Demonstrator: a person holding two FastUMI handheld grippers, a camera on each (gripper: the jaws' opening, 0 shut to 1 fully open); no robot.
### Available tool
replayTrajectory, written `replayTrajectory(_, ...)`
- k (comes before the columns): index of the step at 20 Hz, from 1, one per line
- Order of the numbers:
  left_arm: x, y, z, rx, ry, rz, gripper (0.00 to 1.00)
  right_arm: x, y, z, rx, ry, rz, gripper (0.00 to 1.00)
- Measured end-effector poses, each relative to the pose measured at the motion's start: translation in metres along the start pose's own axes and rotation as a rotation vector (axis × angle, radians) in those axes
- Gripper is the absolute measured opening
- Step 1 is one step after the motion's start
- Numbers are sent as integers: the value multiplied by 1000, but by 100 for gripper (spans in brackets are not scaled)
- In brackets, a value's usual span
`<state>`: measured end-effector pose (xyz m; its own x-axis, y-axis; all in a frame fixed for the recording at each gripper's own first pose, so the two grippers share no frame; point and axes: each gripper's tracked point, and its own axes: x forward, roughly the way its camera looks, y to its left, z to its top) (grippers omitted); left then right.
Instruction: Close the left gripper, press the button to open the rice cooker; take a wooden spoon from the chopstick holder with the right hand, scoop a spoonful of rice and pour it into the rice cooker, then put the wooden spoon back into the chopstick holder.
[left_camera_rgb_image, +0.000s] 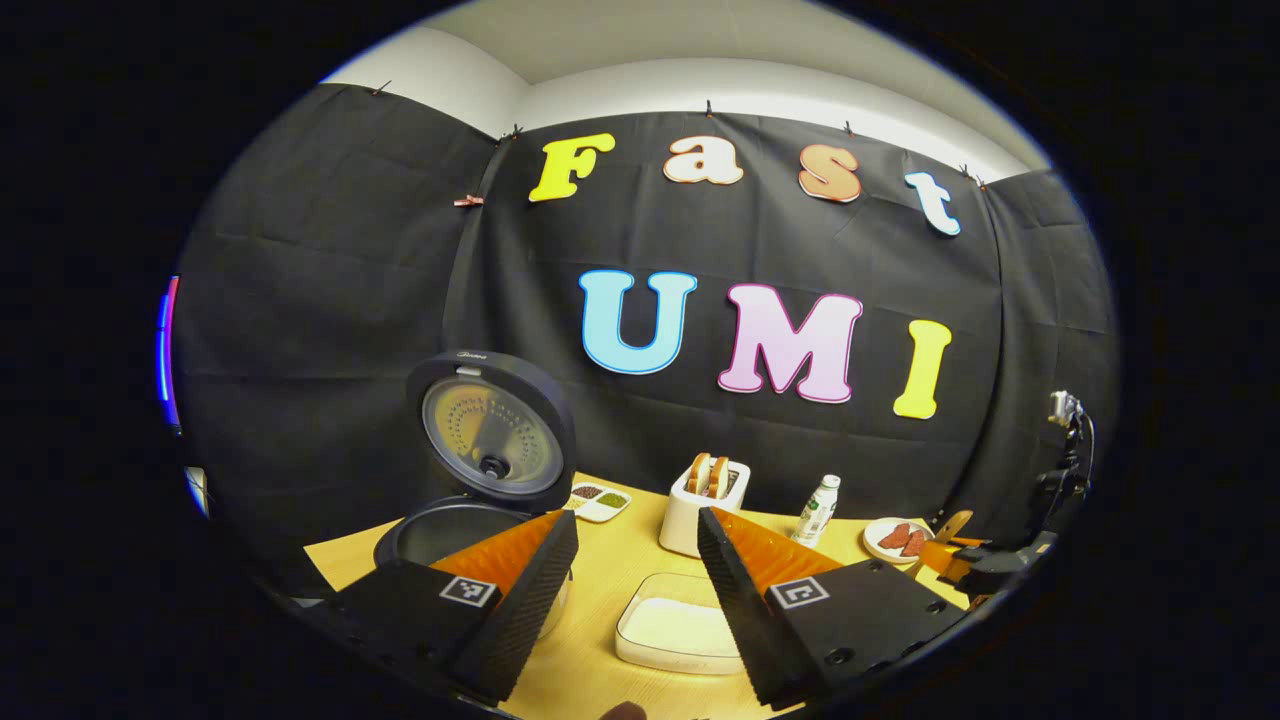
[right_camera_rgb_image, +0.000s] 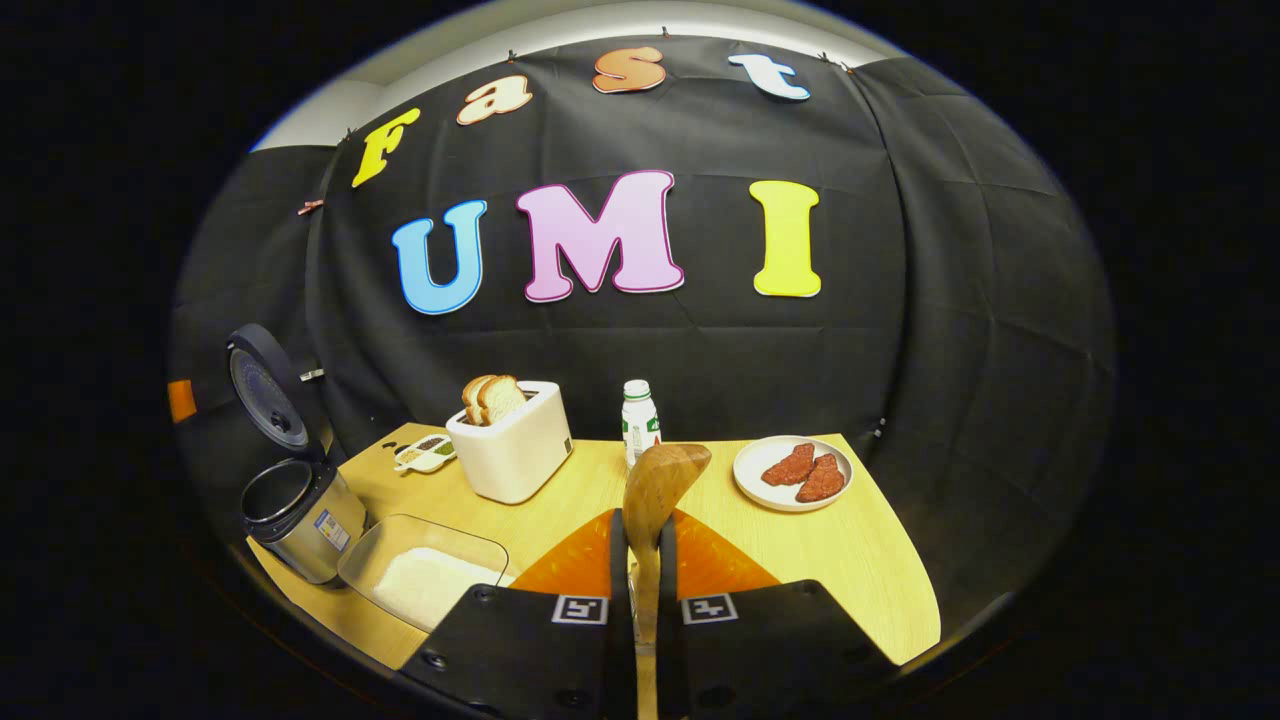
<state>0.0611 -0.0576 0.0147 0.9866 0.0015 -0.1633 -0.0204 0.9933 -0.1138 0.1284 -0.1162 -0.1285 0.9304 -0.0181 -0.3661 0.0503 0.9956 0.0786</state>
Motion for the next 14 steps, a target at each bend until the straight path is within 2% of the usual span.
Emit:
replayTrajectory(4, 0, 2, -1, 4, 2, -4, 84, -2, -16, 0, 4, 8, -93, 22)
replayTrajectory(5, 0, 2, -1, 3, 5, -6, 84, -3, -17, -3, 9, 22, -106, 30)
replayTrajectory(9, -2, 5, 0, 4, 3, -13, 84, -10, -24, 6, 17, 8, -152, 41)
replayTrajectory(11, -2, 7, 1, 0, 3, -13, 84, -17, -22, 24, 19, -35, -159, 38)
replayTrajectory(12, -2, 9, 2, 0, 0, -14, 84, -19, -19, 29, 22, -46, -156, 41)
replayTrajectory(14, 2, 15, 8, 5, -12, -11, 84, -24, -9, 38, 35, -65, -139, 40)
